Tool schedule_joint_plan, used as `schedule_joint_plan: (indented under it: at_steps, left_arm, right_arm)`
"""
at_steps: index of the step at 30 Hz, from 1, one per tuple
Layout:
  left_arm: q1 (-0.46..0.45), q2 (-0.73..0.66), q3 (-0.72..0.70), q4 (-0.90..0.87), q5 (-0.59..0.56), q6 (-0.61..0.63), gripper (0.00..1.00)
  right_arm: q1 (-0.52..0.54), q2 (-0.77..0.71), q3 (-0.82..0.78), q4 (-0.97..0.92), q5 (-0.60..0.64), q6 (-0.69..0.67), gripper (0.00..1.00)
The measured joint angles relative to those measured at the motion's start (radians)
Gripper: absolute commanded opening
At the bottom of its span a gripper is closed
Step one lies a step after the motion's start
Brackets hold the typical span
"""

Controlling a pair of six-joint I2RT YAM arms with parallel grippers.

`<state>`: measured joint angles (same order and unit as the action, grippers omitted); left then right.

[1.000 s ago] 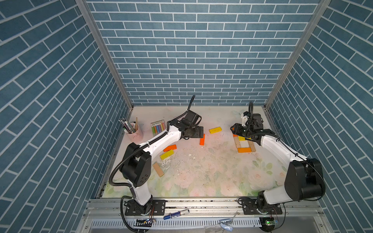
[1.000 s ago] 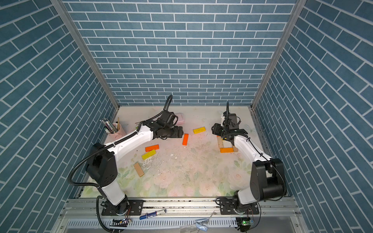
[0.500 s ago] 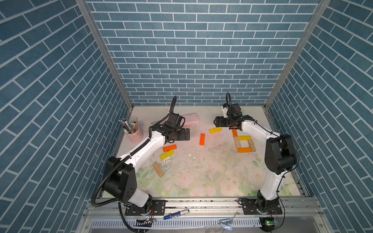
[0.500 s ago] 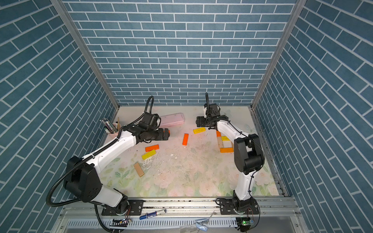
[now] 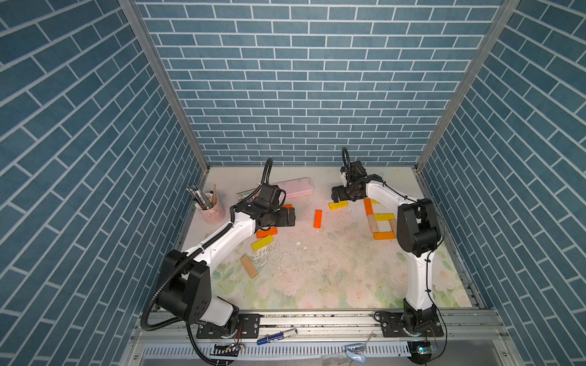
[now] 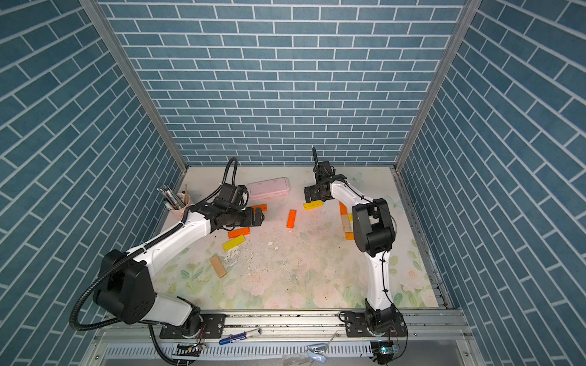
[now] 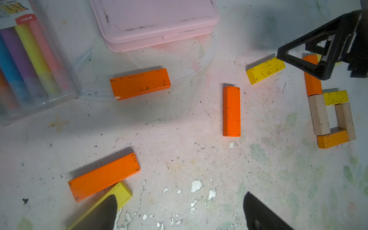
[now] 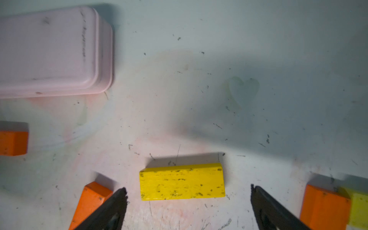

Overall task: Assemble the number 6 with building blocks
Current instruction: Adjust the building block at the center of the board.

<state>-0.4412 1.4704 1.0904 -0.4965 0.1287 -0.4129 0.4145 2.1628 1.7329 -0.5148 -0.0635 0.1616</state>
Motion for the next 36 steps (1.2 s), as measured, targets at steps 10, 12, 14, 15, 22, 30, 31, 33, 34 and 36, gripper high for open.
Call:
schedule_joint_plan:
  at_steps: [10,12,14,15,22,30,31,33,34,36]
  left_arm:
    - [0.0,0.0,-0.058,0.042,0.033,-0.009,0.99]
    - [0.0,0.0,-0.058,0.05,0.037,-0.011,0.99]
    - [0.0,0.0,-0.058,0.055,0.042,-0.014,0.99]
    - [0.0,0.0,-0.058,0.057,0.044,-0.015,0.99]
    - [0.0,0.0,-0.058,0.067,0.049,-0.017,0.99]
    - [0.0,0.0,-0.097,0.084,0.043,-0.021,0.98]
    - [0.001,0.0,-0.1,0.084,0.041,-0.023,0.98]
    - [0.0,0.0,-0.102,0.084,0.035,-0.027,0.98]
    - [0.001,-0.001,-0.102,0.084,0.032,-0.029,0.98]
    - [0.0,-0.002,-0.103,0.085,0.029,-0.036,0.98]
  right_arm:
    - [0.018,0.116,0.101,-0.08,0.02,-0.04,0.98]
    - [0.023,0.126,0.116,-0.088,0.02,-0.04,0.98]
    - [0.028,0.133,0.127,-0.094,0.019,-0.04,0.98]
    - [0.032,0.137,0.135,-0.1,0.021,-0.04,0.98]
    - [0.058,0.15,0.156,-0.106,0.035,-0.026,0.96]
    - [0.072,0.125,0.111,-0.088,0.072,0.108,0.91]
    - [0.072,0.118,0.101,-0.087,0.08,0.127,0.9]
    - [0.074,0.103,0.079,-0.086,0.097,0.165,0.88]
    - [0.074,0.097,0.07,-0.087,0.105,0.182,0.87]
    - [0.077,0.084,0.05,-0.085,0.116,0.211,0.87]
